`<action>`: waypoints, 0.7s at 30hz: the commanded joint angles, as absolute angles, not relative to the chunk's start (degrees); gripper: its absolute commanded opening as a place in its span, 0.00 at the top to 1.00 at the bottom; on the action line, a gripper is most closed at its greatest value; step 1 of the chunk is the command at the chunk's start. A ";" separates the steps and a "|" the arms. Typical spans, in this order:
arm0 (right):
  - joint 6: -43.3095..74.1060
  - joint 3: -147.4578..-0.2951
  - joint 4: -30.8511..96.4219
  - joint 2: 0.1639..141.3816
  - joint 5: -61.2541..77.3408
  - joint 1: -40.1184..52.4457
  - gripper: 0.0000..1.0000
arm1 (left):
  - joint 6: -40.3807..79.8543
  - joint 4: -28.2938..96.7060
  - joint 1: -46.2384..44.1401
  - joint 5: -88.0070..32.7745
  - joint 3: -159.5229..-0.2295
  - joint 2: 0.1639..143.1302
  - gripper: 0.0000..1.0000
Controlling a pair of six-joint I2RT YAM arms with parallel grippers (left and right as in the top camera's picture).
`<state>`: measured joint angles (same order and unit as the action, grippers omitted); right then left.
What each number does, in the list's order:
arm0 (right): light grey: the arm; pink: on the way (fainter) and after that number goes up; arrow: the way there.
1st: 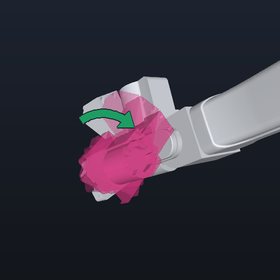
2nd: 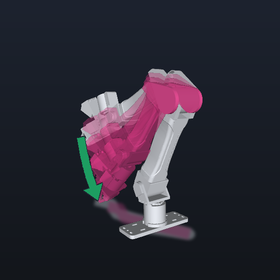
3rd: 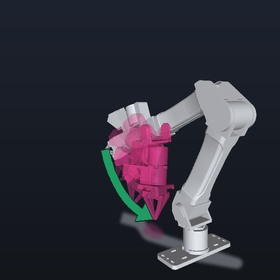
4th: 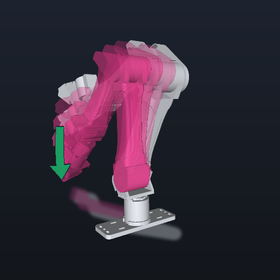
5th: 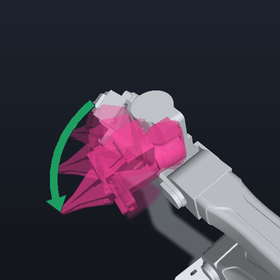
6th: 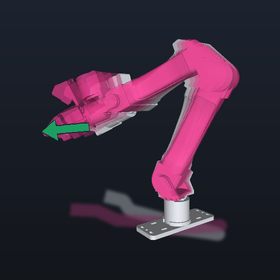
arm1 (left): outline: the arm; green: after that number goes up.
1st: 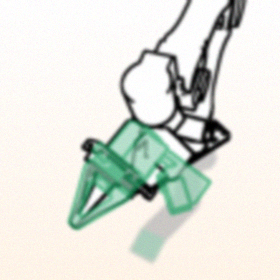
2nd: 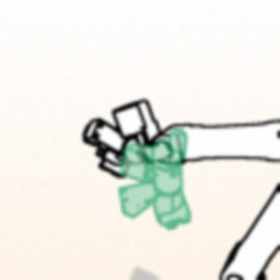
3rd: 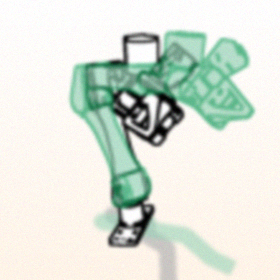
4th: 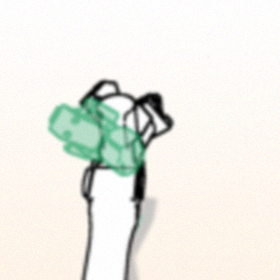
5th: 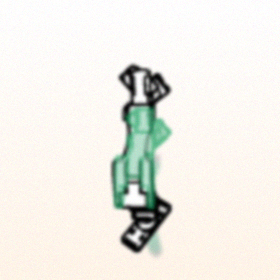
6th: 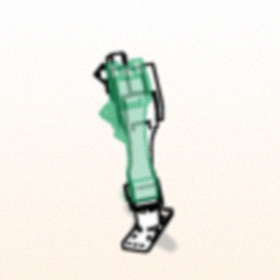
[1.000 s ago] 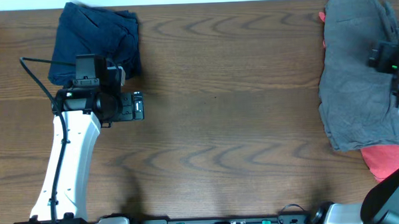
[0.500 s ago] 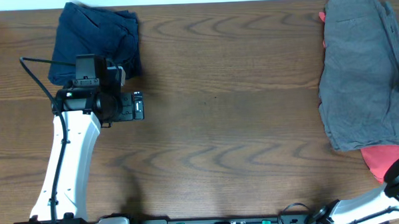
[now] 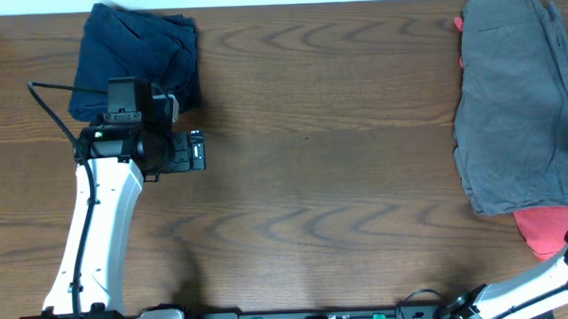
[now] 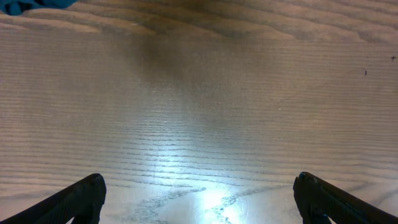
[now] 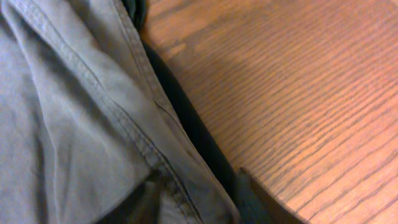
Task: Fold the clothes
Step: 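Grasp the grey shorts with the right gripper and drag them to center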
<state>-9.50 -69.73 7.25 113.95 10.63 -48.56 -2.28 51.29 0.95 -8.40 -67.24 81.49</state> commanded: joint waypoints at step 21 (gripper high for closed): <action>-3.57 -70.72 17.85 97.54 27.70 -40.34 0.99 | -1.15 51.57 0.82 -8.60 -68.27 81.56 0.02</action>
<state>-4.54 -69.73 16.69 102.08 24.18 -44.99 -1.69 51.27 0.95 -8.64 -67.26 81.49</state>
